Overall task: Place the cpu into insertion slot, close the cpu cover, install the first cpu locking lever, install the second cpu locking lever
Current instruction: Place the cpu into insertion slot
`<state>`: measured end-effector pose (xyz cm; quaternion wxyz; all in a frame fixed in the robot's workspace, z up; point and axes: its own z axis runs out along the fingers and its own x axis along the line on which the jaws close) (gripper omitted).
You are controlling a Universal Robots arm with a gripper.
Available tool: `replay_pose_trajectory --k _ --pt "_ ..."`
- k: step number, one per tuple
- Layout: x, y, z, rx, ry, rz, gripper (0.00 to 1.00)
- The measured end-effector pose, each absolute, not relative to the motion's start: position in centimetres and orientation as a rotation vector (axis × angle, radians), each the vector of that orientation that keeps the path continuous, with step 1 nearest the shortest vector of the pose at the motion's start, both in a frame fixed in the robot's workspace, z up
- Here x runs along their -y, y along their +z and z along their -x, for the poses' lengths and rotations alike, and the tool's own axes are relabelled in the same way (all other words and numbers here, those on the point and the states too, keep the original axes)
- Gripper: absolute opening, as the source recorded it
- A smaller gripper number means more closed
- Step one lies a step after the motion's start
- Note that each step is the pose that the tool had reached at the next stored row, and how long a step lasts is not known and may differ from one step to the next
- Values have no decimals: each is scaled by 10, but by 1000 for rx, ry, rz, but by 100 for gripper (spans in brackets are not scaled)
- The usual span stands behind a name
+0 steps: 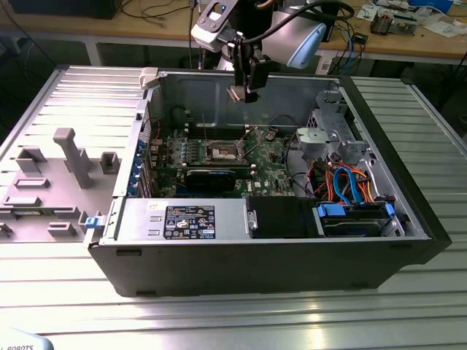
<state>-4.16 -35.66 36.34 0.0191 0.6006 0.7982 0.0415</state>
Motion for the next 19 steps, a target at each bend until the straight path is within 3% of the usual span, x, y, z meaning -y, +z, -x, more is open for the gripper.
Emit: replay_pose_trajectory --k 19 --pt "357 363 42 -2286 122 -2084 54"
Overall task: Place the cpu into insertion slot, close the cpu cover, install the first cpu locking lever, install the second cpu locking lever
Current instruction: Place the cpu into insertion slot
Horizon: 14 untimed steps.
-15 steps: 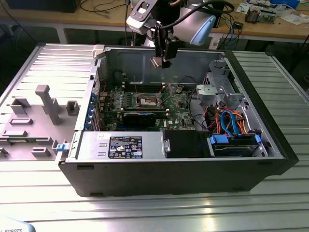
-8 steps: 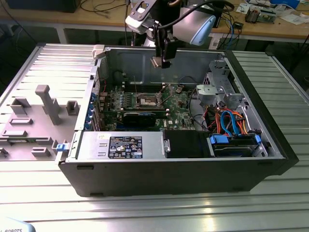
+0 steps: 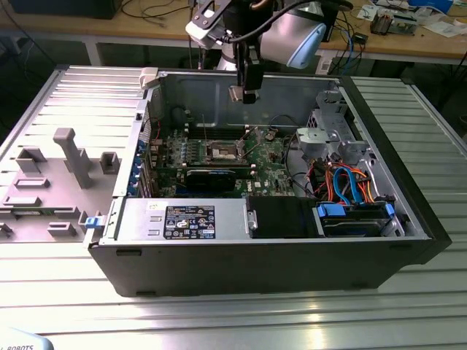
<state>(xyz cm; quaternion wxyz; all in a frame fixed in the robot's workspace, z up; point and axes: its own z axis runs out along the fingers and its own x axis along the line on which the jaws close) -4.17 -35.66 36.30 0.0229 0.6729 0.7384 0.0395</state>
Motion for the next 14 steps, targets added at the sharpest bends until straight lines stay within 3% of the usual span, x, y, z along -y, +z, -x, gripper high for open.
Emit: replay_pose_trajectory --k 14 --pt "357 363 42 -2239 121 -2132 54"
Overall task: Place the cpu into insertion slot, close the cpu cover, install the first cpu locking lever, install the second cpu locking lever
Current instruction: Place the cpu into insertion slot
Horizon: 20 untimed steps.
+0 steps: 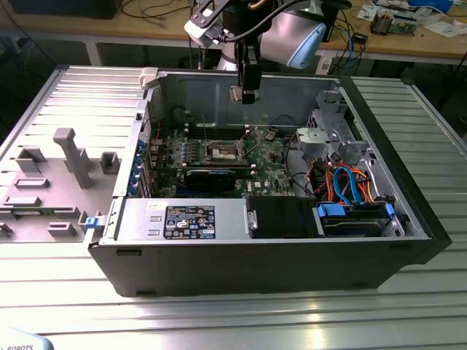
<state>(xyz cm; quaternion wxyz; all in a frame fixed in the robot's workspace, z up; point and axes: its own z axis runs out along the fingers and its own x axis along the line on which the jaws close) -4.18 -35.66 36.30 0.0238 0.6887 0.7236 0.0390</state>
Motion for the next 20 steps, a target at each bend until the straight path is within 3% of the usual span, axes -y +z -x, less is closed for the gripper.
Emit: replay_pose_trajectory --k 20 --pt "357 363 42 -2105 116 -2259 54"
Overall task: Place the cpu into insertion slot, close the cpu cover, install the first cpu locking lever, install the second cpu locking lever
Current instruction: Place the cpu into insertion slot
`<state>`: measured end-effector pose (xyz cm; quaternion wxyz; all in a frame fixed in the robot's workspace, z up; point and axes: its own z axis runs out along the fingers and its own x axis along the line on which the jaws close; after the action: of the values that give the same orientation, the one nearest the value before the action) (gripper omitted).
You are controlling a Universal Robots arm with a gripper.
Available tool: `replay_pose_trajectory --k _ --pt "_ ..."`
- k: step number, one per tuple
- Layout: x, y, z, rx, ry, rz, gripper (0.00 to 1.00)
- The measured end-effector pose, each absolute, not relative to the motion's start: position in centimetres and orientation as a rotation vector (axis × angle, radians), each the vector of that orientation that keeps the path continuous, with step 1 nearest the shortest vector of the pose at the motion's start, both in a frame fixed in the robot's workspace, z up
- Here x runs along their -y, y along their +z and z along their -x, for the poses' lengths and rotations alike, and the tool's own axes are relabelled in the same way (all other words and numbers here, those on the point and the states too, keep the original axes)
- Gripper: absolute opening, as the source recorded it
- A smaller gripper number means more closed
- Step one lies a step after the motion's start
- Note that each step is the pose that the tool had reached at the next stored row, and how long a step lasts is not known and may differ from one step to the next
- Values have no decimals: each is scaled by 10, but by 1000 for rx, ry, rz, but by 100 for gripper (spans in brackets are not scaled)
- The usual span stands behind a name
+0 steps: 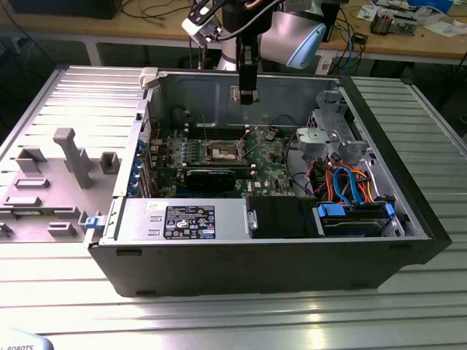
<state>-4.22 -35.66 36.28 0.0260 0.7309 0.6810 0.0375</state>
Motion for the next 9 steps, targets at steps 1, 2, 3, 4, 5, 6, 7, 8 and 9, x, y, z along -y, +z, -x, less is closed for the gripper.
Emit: replay_pose_trajectory --k 1,2,3,4,5,6,7,8,9 --pt "357 363 42 -2093 115 -2269 54" --pt "357 363 42 -2072 115 -2287 54" --pt "357 363 43 -2065 114 -2294 54" --pt "357 363 43 -2063 114 -2295 54" --pt "357 363 43 -2063 114 -2296 54" --pt "357 363 43 -2062 114 -2296 54" --pt "357 363 43 -2062 114 -2296 54" --pt "357 363 43 -2062 114 -2296 54" --pt "357 363 43 -2062 114 -2296 54"
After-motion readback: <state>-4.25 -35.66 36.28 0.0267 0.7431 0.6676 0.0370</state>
